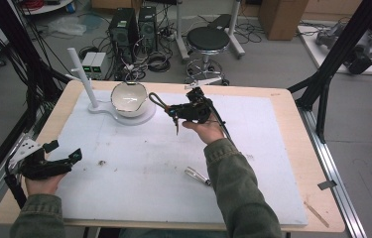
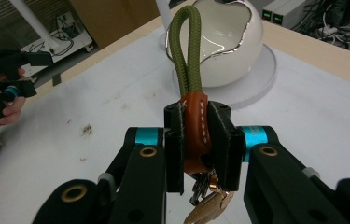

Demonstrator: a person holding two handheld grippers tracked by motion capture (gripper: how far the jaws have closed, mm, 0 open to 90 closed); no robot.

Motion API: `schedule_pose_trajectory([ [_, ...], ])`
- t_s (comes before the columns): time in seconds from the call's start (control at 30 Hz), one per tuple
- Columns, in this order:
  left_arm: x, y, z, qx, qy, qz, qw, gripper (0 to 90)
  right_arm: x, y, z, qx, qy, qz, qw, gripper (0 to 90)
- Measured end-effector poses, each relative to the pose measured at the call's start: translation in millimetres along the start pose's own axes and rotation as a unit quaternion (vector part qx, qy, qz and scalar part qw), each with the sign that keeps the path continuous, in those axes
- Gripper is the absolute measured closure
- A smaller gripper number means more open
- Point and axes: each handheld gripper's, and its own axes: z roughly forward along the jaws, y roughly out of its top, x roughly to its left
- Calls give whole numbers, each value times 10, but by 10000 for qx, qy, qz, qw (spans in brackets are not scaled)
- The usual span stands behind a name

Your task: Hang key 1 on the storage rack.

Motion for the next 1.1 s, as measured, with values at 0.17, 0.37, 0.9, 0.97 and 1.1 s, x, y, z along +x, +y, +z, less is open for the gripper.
schedule_pose_trajectory([
  [0.17,-6,0,-3,6,-4,7,10000,17,60,87,116,8,110,-58,9999,767],
  [0.37,8,-1,-18,-24,23,-37,10000,17,94,209,208,-46,228,-48,9997,767],
  [0.9,28,-6,-17,-50,-7,-78,10000,17,247,492,583,-4,457,-160,9988,767],
  [0.97,27,-6,-13,-61,-15,-91,9999,17,266,511,644,-20,486,-151,9987,767],
  [1.1,23,-6,-6,-77,-36,-136,9999,17,298,541,738,30,504,-133,9986,767],
])
